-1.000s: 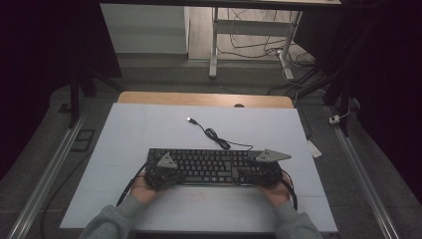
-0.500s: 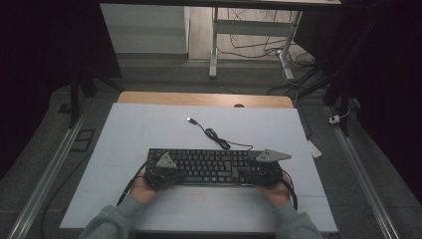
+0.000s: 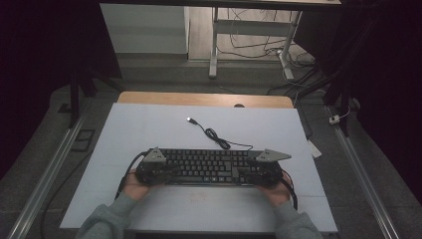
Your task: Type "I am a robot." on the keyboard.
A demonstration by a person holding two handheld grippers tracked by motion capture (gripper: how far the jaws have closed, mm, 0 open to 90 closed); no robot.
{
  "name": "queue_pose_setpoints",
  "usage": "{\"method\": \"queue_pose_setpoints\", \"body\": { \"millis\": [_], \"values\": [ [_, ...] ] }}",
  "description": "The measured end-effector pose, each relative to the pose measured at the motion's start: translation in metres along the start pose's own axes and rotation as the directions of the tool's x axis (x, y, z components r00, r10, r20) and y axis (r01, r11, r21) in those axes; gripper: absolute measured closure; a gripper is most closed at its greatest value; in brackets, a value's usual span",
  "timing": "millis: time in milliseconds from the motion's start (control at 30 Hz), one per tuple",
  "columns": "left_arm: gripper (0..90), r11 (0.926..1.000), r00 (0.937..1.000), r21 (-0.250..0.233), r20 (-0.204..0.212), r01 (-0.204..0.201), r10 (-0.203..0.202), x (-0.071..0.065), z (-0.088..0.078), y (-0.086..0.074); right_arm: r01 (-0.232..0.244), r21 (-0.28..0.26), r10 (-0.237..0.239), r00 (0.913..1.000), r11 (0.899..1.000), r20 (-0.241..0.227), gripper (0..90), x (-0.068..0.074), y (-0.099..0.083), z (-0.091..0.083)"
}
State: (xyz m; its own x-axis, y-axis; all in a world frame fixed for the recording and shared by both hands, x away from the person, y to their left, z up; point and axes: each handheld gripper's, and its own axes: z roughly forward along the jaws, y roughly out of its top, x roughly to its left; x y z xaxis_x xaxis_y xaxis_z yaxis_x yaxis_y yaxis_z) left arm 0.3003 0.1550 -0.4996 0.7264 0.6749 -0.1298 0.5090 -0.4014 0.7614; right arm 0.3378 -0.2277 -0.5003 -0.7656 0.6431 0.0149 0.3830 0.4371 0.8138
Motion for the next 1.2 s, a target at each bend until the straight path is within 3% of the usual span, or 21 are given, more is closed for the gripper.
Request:
{"method": "queue_pose_setpoints", "body": {
  "millis": [167,333,1200],
  "values": [
    [52.4,0.9994,0.9993,-0.015,-0.017,0.033,-0.033,0.004,-0.003,0.000,0.001,0.002,-0.001,1.0000,1.000,0.004,46.9,0.000,0.000,0.000],
    [46.1,0.9983,0.9980,-0.020,-0.030,0.055,-0.056,0.009,-0.006,0.000,-0.002,0.003,0.002,1.0000,1.000,0.003,46.8,-0.001,0.000,0.000],
    [41.6,0.9905,0.9863,-0.046,-0.097,0.130,-0.134,0.034,-0.018,-0.005,-0.008,0.007,0.008,1.0000,1.000,0.005,46.7,-0.002,-0.001,0.000]
  ]
}}
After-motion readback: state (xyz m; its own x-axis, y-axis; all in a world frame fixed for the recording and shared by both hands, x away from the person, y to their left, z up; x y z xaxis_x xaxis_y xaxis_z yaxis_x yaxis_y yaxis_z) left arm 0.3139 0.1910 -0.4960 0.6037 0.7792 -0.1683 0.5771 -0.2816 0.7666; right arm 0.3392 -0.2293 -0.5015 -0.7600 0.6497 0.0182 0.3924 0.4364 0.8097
